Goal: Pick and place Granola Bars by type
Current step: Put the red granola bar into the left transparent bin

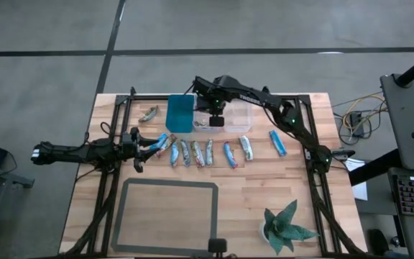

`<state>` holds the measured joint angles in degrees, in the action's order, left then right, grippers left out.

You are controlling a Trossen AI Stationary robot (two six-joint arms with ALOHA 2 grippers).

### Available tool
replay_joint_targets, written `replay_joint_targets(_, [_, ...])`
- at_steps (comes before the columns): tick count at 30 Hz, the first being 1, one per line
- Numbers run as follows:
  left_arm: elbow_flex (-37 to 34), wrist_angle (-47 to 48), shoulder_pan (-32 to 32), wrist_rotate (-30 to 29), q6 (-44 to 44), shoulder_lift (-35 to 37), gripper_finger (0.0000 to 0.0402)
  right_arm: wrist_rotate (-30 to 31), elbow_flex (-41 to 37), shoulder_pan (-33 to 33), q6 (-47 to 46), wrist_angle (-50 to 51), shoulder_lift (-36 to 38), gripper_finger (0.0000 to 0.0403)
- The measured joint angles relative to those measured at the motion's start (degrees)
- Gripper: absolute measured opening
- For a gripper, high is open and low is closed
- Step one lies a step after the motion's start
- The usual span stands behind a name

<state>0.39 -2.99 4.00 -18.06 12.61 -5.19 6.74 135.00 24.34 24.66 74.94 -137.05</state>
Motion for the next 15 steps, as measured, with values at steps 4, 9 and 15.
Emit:
replay_joint_targets(4, [0.01,0.01,0.01,0.01,0.01,0.0,0.0158,-0.37,-0.04,-0.35,0.03,-0.77,-0.99,0.0008])
replay_joint_targets(9, [-0.01,0.0,0.0,0.0,0.0,0.0,0.0158,-0.66,-0.07,-0.51,0.0,-0.88,-2.72,0.0008])
replay_joint_targets(15, [0.0,0.01,0.0,-0.01,0.01,0.0,0.0158,-0.67,-0.11,-0.46,0.3,-0.81,-4.5,0.0008])
